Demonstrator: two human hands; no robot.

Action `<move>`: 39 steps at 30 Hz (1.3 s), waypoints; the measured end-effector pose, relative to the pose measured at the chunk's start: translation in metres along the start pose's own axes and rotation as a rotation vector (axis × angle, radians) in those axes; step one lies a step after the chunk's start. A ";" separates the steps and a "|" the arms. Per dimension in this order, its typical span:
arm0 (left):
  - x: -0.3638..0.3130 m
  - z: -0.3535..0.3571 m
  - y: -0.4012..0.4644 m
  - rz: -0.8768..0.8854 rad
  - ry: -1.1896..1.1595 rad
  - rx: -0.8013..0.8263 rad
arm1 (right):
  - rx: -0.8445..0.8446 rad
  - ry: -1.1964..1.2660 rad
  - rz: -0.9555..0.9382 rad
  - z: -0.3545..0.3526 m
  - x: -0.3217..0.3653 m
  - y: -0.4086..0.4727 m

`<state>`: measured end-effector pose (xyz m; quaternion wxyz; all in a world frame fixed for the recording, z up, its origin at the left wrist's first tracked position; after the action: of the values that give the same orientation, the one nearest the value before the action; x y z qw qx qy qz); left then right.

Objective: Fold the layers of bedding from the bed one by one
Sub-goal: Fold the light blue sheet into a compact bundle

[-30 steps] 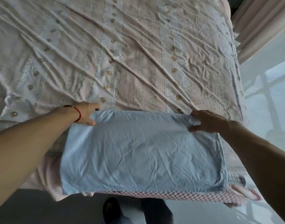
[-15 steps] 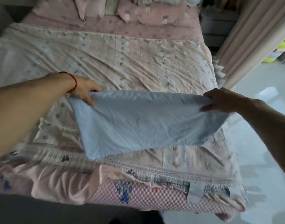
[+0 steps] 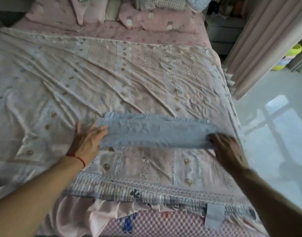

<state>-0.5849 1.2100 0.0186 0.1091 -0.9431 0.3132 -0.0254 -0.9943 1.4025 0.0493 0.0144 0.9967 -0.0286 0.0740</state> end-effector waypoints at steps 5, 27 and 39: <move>-0.019 0.133 -0.043 0.018 -0.112 0.152 | 0.166 0.092 0.163 0.103 0.006 -0.073; -0.086 0.145 0.090 -0.154 -0.206 0.460 | 0.584 0.175 0.377 0.171 -0.008 0.030; -0.061 0.149 0.118 -0.057 -0.082 0.607 | 0.618 0.128 0.416 0.182 -0.054 0.026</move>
<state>-0.6856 1.1824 -0.1520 0.3976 -0.8761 0.2600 -0.0827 -1.0222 1.3732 -0.1382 -0.3004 0.9204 -0.2056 0.1428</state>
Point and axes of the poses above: each hand's wrist, its own y-axis towards the middle knuckle, its own z-axis out of the palm, x = y × z, the point moved 10 cm from there along y, towards the middle knuckle, and after that the axes turned 14 degrees about x, right-handed, at the moved point
